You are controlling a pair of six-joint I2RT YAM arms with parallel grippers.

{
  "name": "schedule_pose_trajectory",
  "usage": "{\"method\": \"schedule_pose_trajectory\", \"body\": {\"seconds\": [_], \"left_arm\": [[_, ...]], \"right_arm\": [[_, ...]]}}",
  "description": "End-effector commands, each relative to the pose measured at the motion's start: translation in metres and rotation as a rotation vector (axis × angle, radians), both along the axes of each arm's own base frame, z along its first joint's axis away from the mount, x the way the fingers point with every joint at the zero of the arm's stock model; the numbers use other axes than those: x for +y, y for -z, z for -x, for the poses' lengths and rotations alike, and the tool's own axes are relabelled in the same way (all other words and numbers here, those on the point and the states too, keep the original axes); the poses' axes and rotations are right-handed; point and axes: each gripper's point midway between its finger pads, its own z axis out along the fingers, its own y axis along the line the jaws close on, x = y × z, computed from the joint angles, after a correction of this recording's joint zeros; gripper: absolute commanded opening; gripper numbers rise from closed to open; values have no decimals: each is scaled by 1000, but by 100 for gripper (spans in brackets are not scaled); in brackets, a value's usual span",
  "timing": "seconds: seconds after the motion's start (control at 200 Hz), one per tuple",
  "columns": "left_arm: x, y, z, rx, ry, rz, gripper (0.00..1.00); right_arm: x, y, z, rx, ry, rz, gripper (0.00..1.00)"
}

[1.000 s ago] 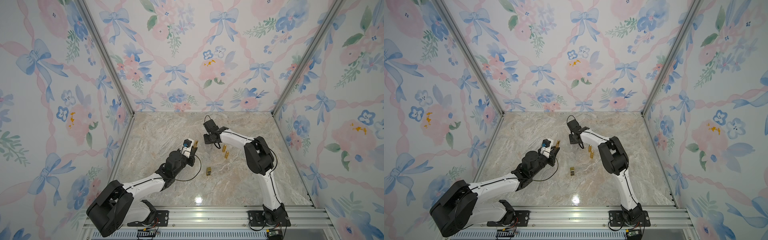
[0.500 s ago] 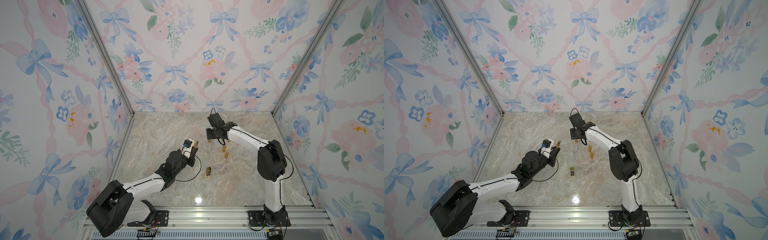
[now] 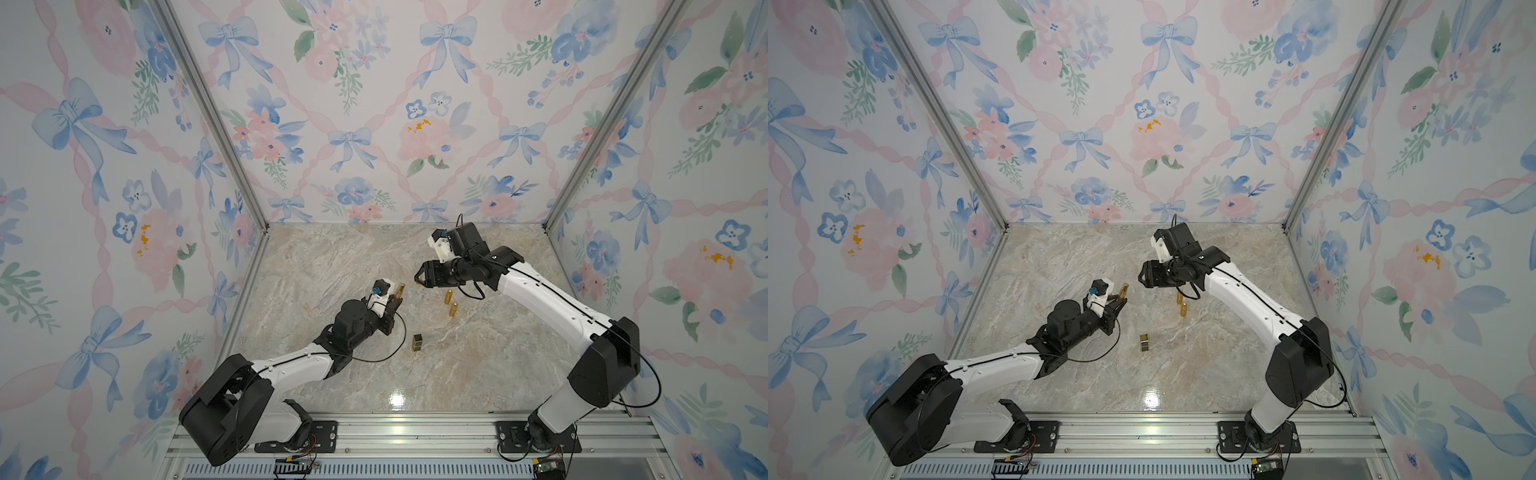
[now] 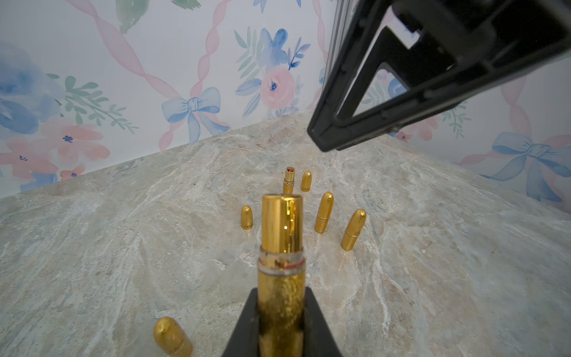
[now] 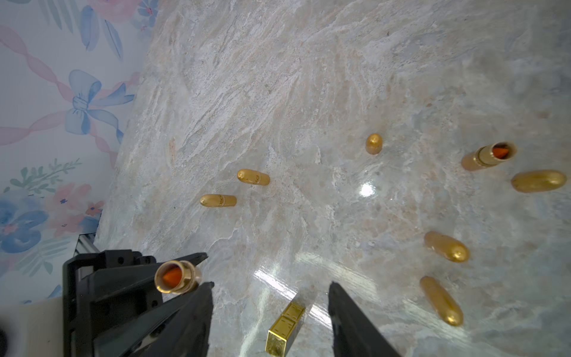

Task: Open the lipstick cap
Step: Place the lipstick at the center of the board.

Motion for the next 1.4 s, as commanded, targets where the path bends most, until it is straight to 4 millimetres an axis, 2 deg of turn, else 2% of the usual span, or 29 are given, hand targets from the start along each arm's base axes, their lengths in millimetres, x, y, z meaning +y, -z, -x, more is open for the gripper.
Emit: {"method": "schedule_pose_trajectory", "body": {"seconds": [0.0, 0.11, 0.51, 0.52, 0.545, 0.96, 1.14, 1.395], "left_arm": [[-8, -17, -2, -39, 40, 25, 0], [-10, -18, -1, -42, 55, 26, 0], [-11, -30, 5, -59, 73, 53, 0], [-11, -30, 5, -59, 74, 53, 0], [-11, -31, 5, -62, 73, 54, 0], [-13, -35, 3, -74, 75, 51, 0], [-11, -35, -1, -77, 57, 47, 0], [-10, -32, -3, -71, 42, 41, 0]], "right_arm": [[17, -11, 32, 82, -71, -101, 62], [34, -12, 42, 98, -102, -156, 62], [57, -1, 38, 102, -118, -158, 48], [59, 7, 37, 118, -118, -146, 48], [60, 12, 36, 125, -122, -138, 47], [65, 26, 31, 133, -128, -119, 34], [63, 25, 30, 122, -126, -111, 24], [61, 17, 26, 91, -122, -104, 18]]}}
